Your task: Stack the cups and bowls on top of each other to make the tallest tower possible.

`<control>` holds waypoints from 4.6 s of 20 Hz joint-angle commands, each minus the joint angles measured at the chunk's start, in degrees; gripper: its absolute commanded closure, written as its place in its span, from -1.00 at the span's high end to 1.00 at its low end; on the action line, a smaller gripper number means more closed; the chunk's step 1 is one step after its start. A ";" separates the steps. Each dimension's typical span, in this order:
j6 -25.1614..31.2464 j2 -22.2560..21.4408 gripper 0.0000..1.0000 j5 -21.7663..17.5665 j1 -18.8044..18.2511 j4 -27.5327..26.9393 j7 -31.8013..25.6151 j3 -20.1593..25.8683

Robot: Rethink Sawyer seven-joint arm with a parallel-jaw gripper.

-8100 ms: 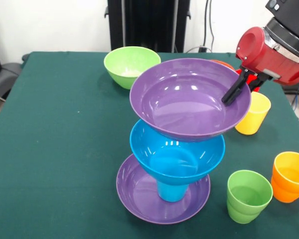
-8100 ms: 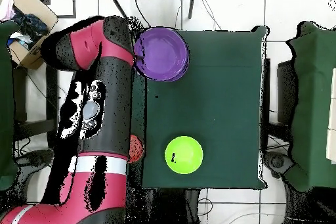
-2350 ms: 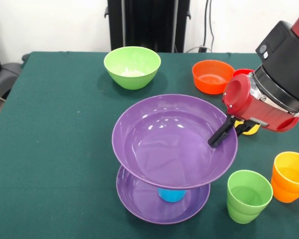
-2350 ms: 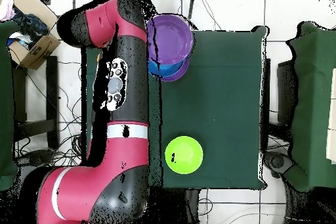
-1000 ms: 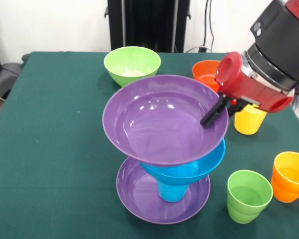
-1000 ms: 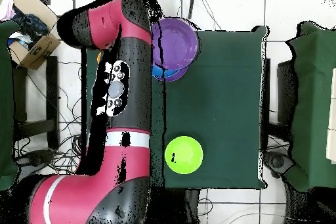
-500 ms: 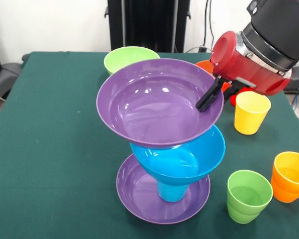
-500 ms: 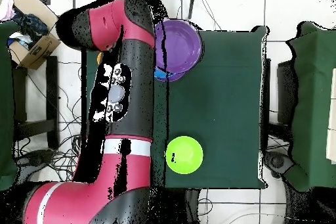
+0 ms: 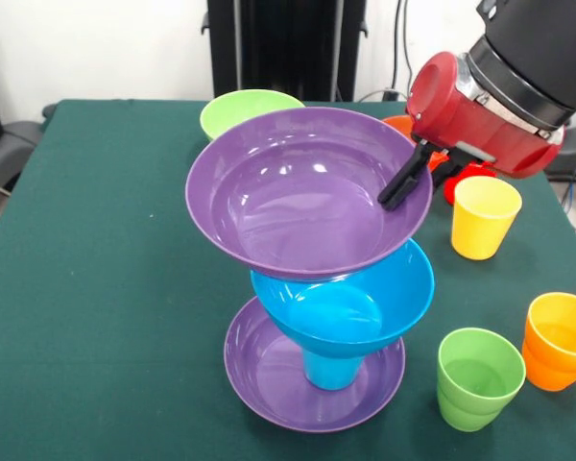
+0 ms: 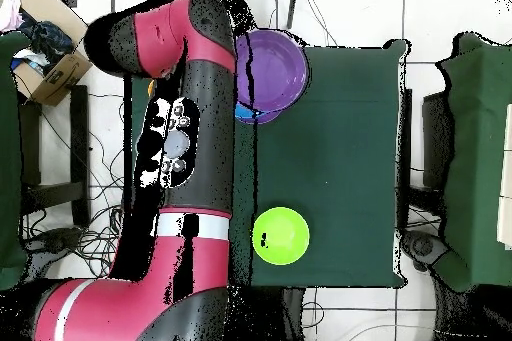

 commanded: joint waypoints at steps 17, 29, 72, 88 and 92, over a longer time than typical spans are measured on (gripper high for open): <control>-2.99 -1.21 -1.00 -2.51 0.52 9.94 -10.23 5.89; -3.00 -1.48 -1.00 -2.40 0.85 10.58 -9.65 6.07; -1.59 0.69 -1.00 -1.58 2.01 7.24 -7.59 6.87; -1.57 2.01 -1.00 -1.58 1.93 4.73 -7.06 7.67; -2.13 2.05 -1.00 -1.45 1.94 4.69 -6.72 7.87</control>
